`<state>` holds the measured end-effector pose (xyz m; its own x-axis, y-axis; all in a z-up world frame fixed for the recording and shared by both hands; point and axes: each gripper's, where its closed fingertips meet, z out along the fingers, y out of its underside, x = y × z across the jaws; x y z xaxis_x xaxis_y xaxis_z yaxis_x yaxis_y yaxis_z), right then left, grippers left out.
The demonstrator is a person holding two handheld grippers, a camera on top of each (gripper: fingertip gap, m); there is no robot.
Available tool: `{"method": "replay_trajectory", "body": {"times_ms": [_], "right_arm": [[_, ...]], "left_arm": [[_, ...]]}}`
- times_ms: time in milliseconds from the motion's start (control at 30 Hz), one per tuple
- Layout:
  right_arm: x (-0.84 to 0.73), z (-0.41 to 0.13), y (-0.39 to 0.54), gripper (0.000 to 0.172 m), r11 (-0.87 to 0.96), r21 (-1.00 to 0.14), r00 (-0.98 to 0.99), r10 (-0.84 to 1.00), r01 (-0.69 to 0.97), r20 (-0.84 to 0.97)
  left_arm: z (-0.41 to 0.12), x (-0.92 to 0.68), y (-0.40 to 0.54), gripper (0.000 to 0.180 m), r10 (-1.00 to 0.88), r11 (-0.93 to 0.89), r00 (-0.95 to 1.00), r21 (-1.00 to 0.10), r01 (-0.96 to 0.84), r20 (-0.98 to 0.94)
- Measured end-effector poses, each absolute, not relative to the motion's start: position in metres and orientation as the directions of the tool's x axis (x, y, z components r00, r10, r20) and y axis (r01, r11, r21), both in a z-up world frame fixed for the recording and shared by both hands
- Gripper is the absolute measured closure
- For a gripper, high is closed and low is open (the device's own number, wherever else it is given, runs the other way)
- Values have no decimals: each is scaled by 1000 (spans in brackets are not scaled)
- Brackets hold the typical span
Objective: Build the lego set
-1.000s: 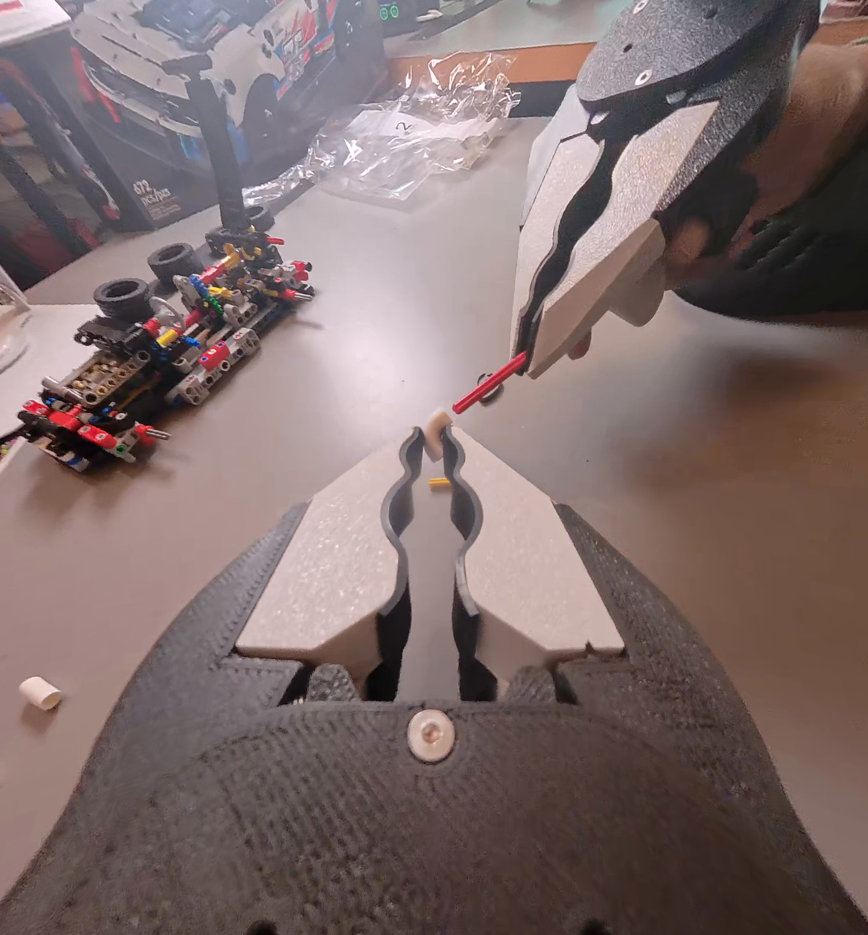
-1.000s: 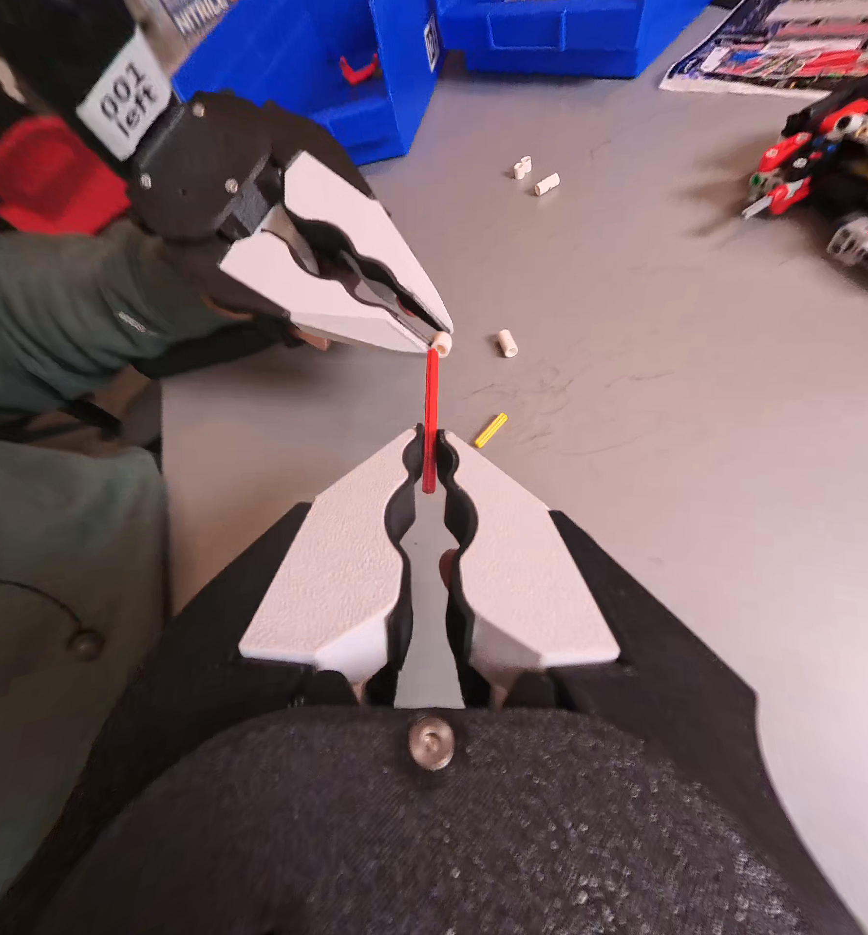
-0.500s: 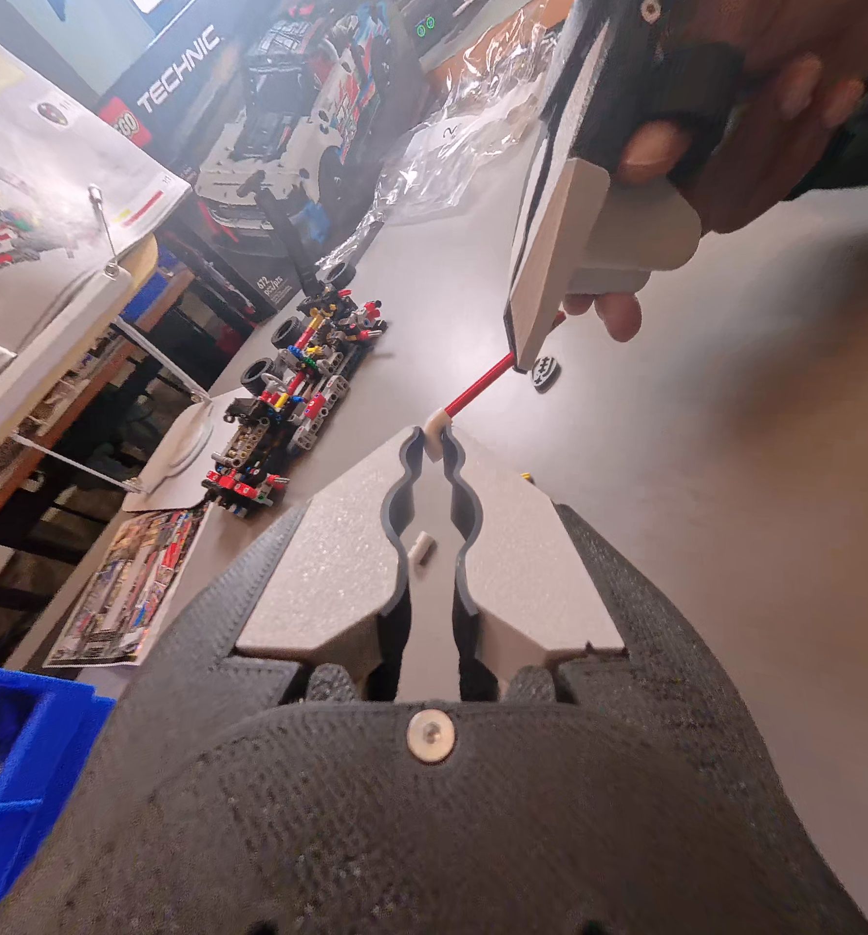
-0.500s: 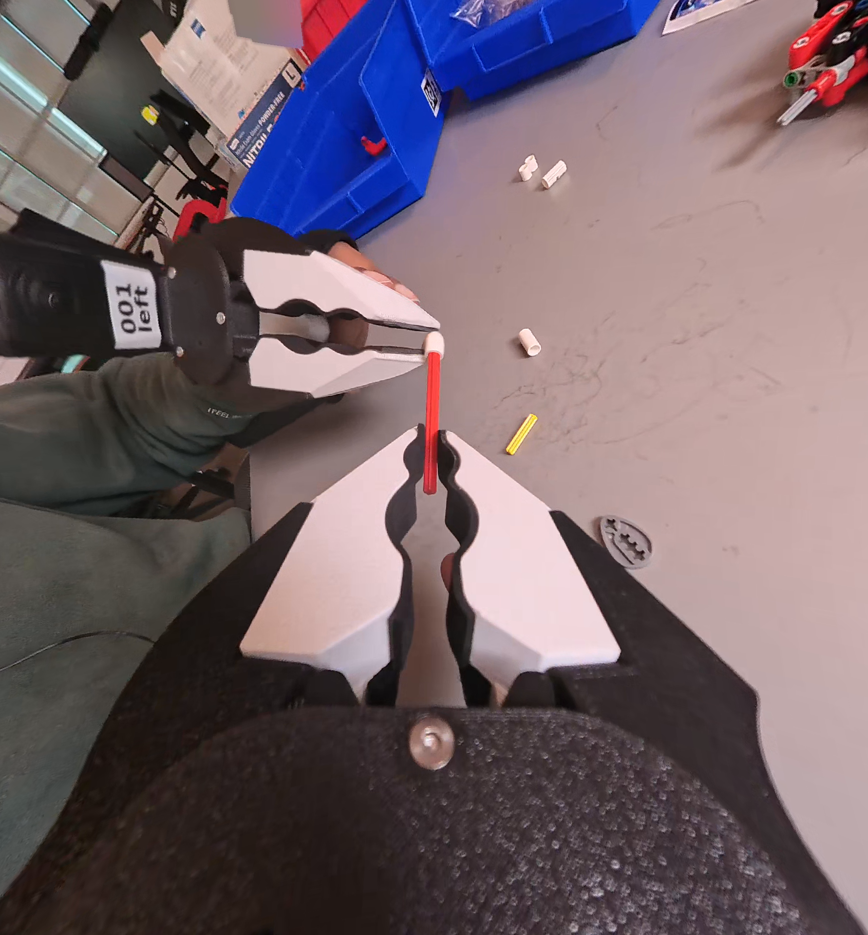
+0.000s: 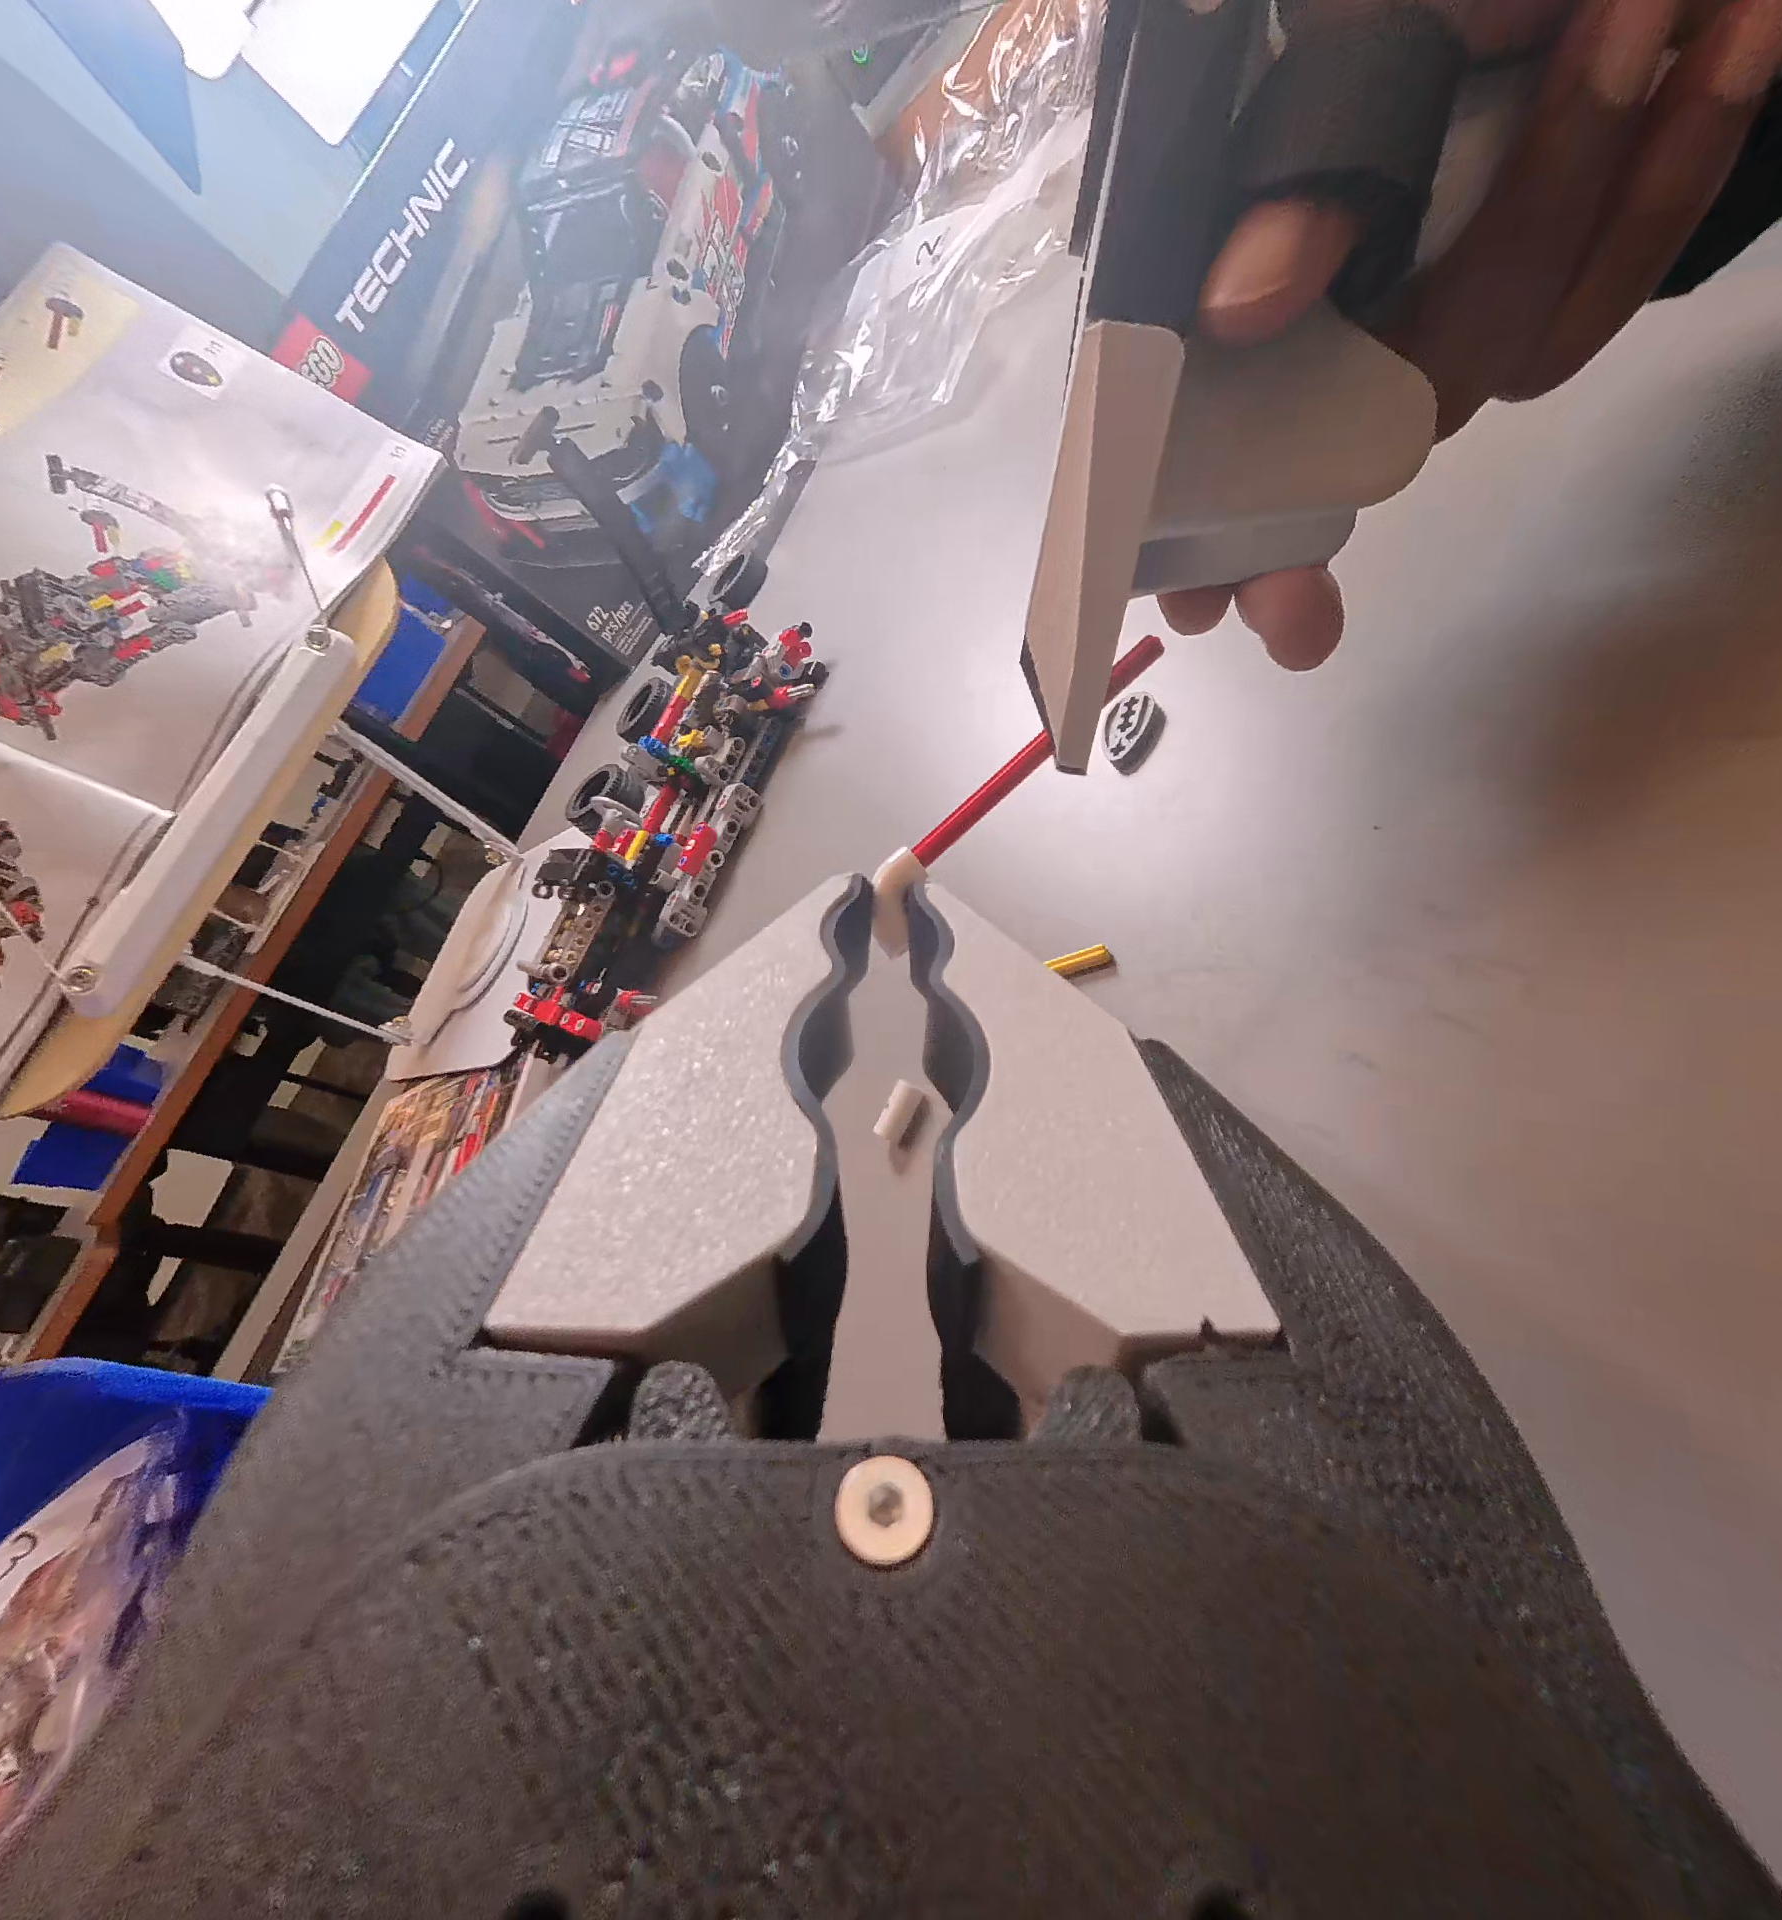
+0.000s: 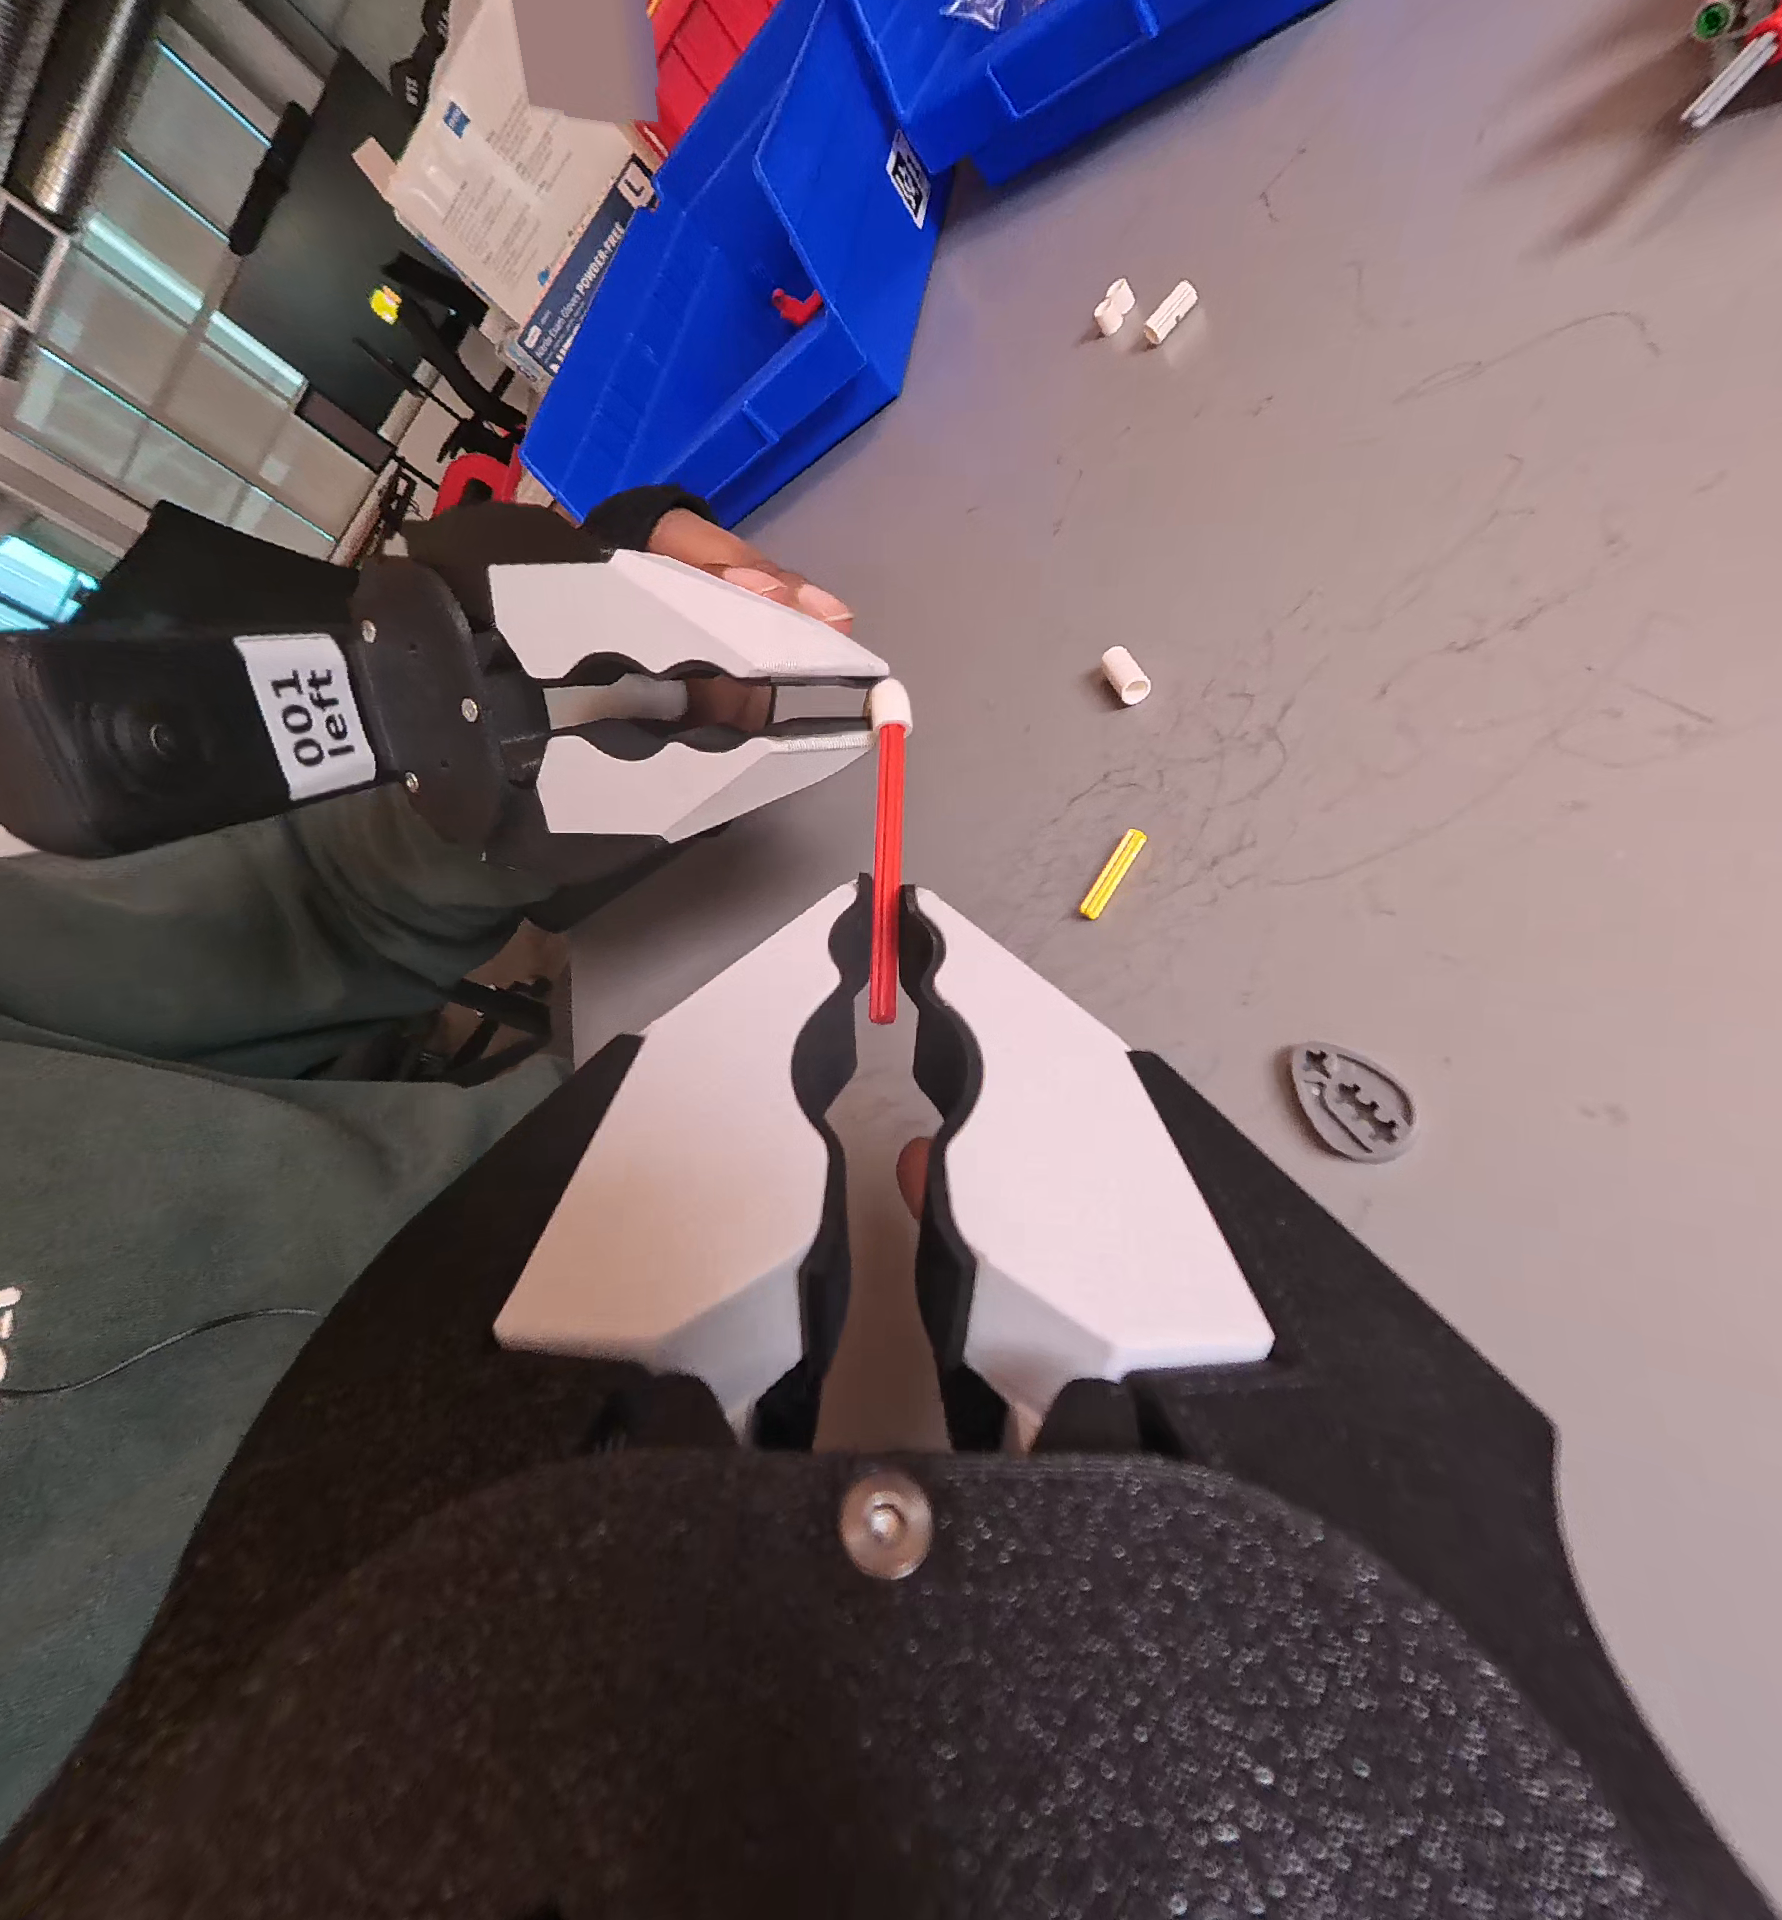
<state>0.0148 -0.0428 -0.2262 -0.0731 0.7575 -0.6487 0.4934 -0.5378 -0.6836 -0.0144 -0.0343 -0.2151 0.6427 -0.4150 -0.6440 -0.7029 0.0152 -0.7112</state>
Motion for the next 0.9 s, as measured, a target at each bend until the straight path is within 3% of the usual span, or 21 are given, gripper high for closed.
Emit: {"method": "replay_trajectory", "body": {"times_ms": [67, 133, 200, 300, 367, 567, 900], "right_arm": [[16, -226, -42, 172, -527, -690, -82, 763, 496, -641], [8, -213, -47, 171, -550, -691, -119, 736, 469, -667], [4, -219, -57, 170, -451, -730, -119, 805, 514, -582], [10, -213, -36, 171, -471, -753, -77, 823, 459, -562], [16, -211, -25, 171, -486, -757, -65, 822, 436, -565], [19, -215, -12, 171, -439, -780, -43, 860, 445, -508], [18, -234, -19, 170, -220, -839, -102, 946, 498, -309]], "left_arm": [[-217, -12, -37, 180, -448, 20, 642, -725, -688, -622], [-225, 33, -58, 180, -602, 118, 553, -749, -652, -576], [-226, 59, -56, 180, -527, 200, 450, -620, -759, -721], [-208, 45, -45, 180, -568, 112, 577, -750, -652, -587], [-208, 32, -45, 180, -555, 109, 605, -771, -628, -571], [-182, -22, -28, 180, -515, -32, 813, -942, -334, -271], [-204, -129, -20, 169, -371, -302, 925, -931, -205, -83]]}}
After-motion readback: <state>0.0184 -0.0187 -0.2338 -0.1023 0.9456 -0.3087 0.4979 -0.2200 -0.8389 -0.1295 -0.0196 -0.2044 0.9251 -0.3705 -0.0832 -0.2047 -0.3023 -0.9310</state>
